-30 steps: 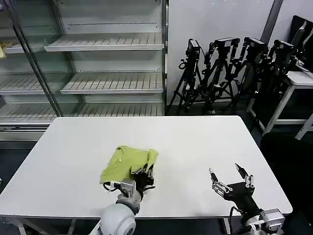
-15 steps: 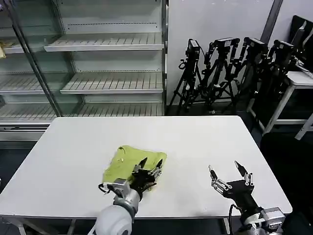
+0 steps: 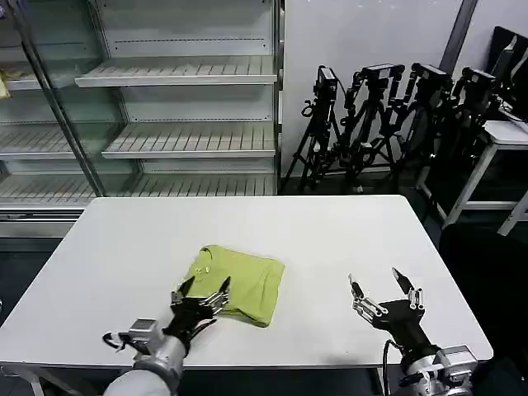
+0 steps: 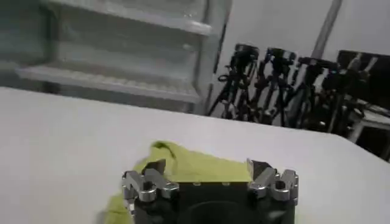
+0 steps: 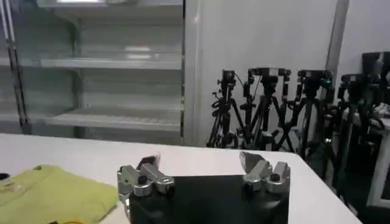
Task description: Fold and organize the clothes.
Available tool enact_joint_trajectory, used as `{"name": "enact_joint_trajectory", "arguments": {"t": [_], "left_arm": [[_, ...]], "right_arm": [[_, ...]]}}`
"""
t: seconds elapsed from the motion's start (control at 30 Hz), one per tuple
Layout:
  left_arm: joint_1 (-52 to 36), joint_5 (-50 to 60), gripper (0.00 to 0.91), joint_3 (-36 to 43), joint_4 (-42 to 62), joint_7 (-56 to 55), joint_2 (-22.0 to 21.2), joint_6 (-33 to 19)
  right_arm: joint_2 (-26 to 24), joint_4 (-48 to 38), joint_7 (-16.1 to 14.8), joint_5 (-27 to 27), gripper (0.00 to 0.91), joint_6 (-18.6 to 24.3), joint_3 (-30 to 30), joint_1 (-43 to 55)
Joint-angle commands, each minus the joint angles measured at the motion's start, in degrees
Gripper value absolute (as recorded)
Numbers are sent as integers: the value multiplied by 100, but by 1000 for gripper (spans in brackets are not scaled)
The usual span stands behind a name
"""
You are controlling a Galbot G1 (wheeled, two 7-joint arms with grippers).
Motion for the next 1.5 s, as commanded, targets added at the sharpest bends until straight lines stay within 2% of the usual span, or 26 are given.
{"name": "enact_joint_trajectory", "arguments": {"t": [0.03,0.2,0.3,0.6,0.87,1.5], "left_arm": [[1041,1355,907,-1225,-729,301,90,-773],[1344,1370,907,-1691,-855,489,247,-1118],[1416,1270,907,-1946,-889,508,268,-1154],[1681,1212,907,-2298,-961,761,274,-1124],[1698,1121,907,-2292,-1098,963,268,-1108],[1815,1127,907,-2288,-1256,1131,173,-913]], "right_arm": [[212,-98,72,-354,907,211,-95,26],[377,-161,209,-831,907,662,-204,-31],[501,-215,167,-969,907,959,-326,-35],[666,-240,163,-1158,907,979,-443,-83],[604,-234,158,-1178,907,1127,-397,-63],[537,-131,246,-1246,907,1114,-382,-20]]}}
